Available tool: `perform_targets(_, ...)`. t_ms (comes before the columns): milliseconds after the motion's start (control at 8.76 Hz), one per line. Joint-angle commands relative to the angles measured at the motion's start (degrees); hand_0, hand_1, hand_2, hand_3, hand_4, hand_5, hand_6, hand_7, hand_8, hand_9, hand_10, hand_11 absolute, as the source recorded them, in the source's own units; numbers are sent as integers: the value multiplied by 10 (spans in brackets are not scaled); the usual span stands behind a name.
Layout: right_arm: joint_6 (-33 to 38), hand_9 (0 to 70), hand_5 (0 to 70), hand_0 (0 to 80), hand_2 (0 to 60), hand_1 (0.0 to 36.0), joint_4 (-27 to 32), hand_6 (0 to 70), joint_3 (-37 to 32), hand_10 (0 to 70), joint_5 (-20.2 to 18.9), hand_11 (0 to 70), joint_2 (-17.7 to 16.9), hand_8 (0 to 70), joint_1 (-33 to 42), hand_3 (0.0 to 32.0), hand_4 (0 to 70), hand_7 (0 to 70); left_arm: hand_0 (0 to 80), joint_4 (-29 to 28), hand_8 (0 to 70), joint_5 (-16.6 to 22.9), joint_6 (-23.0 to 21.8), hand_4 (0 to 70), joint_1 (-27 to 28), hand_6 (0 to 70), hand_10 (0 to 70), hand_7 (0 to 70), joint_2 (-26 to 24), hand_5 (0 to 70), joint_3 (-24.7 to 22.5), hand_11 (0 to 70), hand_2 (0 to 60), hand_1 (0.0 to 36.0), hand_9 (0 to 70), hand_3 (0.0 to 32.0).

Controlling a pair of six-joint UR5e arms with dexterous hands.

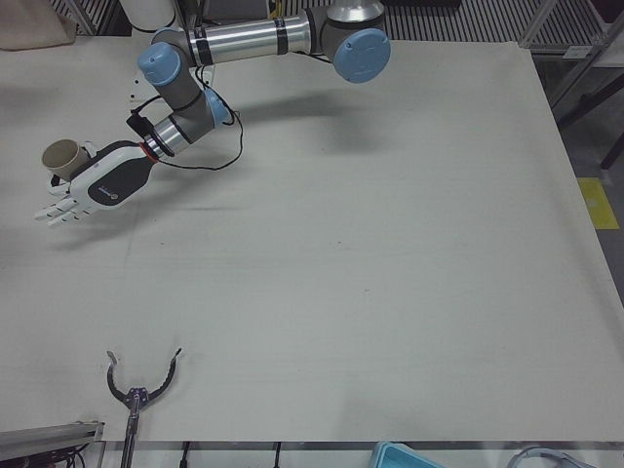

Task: Pour water
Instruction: 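Tilt the right hand's cup over the left hand's cup to pour, then move both hands apart, still holding the cups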

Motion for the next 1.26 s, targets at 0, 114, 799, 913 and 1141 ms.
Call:
perform_targets(0, -79, 394, 637, 499, 600, 325, -8, 307, -12, 196, 2, 308, 0, 260, -69, 0, 78, 494, 513, 0, 31, 0, 0, 379, -3, 51, 63, 119, -1, 634, 1, 122, 600, 360, 51, 0)
perform_targets(114, -83, 385, 659, 507, 600, 343, -20, 314, -11, 188, 3, 297, 0, 255, -70, 0, 88, 496, 512, 0, 30, 0, 0, 378, -3, 51, 63, 119, -1, 631, 0, 121, 600, 360, 51, 0)
perform_targets(799, -18, 359, 666, 515, 600, 347, -30, 314, 16, 183, 9, 291, -3, 238, 62, 0, 96, 481, 514, 8, 30, 1, -11, 375, -82, 46, 60, 113, 43, 629, -37, 118, 600, 360, 49, 0)
perform_targets(913, 58, 356, 630, 503, 600, 329, -31, 307, 11, 191, 43, 300, -14, 237, 104, 0, 92, 463, 508, 8, 29, 1, -29, 370, -110, 41, 59, 102, 95, 621, -65, 116, 600, 360, 46, 0)
perform_targets(1141, 203, 368, 632, 500, 600, 323, -30, 320, -1, 203, 106, 318, -46, 247, 144, 0, 100, 476, 504, 3, 28, 0, -87, 371, -195, 42, 59, 103, 172, 627, -71, 115, 600, 360, 45, 0)
